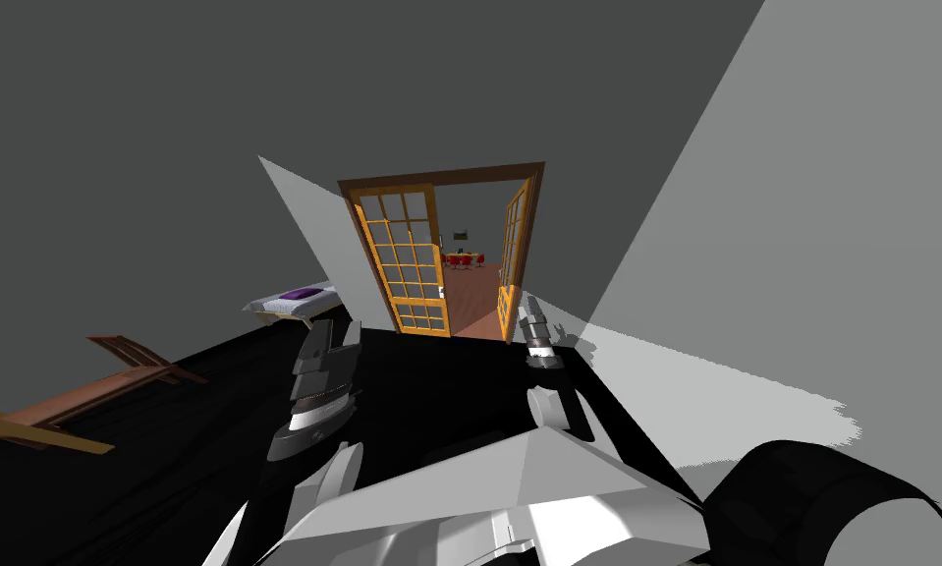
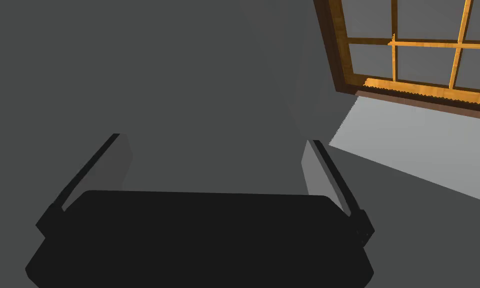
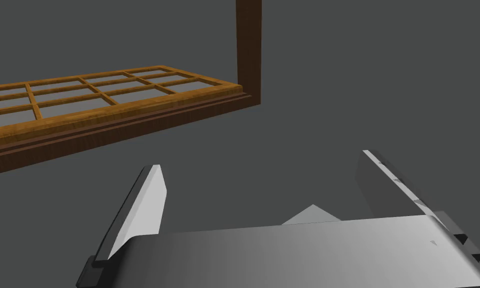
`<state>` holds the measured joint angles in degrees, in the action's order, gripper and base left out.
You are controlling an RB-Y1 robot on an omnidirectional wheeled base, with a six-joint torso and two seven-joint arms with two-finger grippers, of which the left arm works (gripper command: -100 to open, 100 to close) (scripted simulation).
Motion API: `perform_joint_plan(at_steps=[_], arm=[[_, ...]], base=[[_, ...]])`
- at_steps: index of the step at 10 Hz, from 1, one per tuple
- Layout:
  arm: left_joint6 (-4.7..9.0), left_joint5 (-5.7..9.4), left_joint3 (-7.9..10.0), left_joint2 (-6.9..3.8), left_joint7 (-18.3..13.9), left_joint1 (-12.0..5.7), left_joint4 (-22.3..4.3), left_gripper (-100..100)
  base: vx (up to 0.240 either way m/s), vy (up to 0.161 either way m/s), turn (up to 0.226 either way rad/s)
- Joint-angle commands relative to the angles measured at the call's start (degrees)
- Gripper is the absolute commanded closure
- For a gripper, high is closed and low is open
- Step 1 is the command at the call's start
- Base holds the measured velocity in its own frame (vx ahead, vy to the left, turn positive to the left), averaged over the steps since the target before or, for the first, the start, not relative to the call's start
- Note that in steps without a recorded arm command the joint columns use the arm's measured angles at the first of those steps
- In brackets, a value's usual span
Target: Push the door open
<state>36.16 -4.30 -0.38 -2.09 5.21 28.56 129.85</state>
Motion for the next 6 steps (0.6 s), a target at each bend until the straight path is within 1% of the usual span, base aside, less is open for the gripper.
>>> perform_joint_plan(at_steps=[1, 2, 3, 4, 5, 6], arm=[[0.4, 0.2, -0.12, -0.51, 1.36, -0.64, -1.97, -100], [0.4, 0.2, -0.12, -0.51, 1.36, -0.64, -1.97, -100], [0.4, 0.2, -0.12, -0.51, 1.36, -0.64, -1.97, -100], [0.76, 0.38, -0.23, -0.93, 2.61, -1.22, -3.77, -100], [1.01, 0.5, -0.3, -1.21, 3.44, -1.6, -4.97, -100], [1.16, 0.57, -0.35, -1.38, 3.96, -1.85, -5.73, -100]], base=[[0.056, -0.339, 0.163], [0.086, 0.025, -0.17], [0.047, 0.13, -0.07], [0.064, 0.125, -0.025], [0.11, 0.076, -0.033], [0.102, 0.029, -0.019]])
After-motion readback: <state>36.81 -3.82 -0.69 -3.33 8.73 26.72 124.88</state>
